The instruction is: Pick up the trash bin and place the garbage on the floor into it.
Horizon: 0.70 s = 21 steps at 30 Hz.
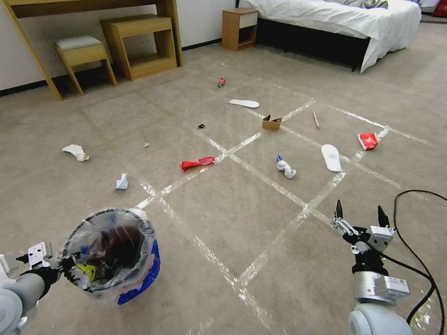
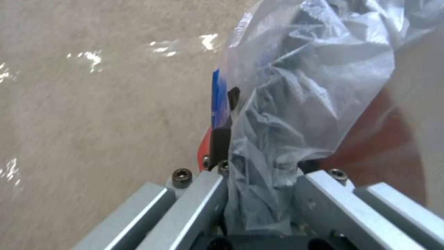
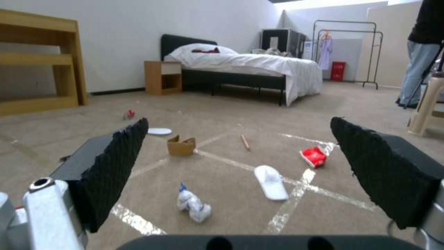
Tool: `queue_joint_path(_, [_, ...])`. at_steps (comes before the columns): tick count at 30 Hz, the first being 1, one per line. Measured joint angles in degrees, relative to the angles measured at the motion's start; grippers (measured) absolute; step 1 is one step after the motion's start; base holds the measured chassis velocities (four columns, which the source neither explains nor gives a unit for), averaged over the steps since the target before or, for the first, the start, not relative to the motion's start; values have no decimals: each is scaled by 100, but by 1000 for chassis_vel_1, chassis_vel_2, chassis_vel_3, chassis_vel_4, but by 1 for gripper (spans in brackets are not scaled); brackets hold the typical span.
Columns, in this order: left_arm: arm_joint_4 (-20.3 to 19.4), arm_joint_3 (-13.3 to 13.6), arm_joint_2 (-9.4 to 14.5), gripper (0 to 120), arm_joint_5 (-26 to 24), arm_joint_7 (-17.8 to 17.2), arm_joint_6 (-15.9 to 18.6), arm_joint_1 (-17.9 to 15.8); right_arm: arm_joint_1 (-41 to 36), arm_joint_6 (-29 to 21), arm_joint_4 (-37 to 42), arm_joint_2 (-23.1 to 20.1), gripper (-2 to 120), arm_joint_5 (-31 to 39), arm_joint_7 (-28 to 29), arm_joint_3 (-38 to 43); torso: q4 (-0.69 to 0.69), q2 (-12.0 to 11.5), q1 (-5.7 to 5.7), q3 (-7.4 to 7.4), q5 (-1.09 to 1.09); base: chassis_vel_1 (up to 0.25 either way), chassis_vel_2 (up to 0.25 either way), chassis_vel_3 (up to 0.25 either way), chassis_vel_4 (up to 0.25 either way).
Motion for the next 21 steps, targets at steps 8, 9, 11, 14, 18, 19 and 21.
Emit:
queue_joint_path(8, [40,51,31,1,13,3,-22,-60,12,0,-14,14,100,-8,14,-1,0,0,0,0,0,-196,202,199,-208])
queue_joint_path(9, [43,54,35,1,13,3,-22,-65,13,0,-18,15,100,-8,16,-1,0,0,1,1,0,-187,186,174,-183])
queue_joint_path(11, [48,61,40,1,13,3,-22,-75,13,0,-21,15,100,-7,24,-3,-1,0,1,1,-1,-163,187,174,-183])
queue_joint_path(14, [57,69,44,1,13,4,-22,-87,17,0,-21,15,100,-8,34,-5,-1,0,0,0,1,-146,178,183,-161])
queue_joint_path(18, [90,98,44,1,19,2,-23,-113,23,1,-21,17,100,-2,42,-9,0,0,0,0,0,-145,149,144,-148])
queue_joint_path(19, [92,101,44,1,21,2,-23,-115,24,1,-21,17,100,-2,42,-9,0,0,0,0,0,-118,128,124,-132])
queue_joint_path(21, [105,114,41,1,30,1,-27,-127,26,1,-22,14,100,0,42,-9,-1,0,0,0,0,-135,125,124,-132])
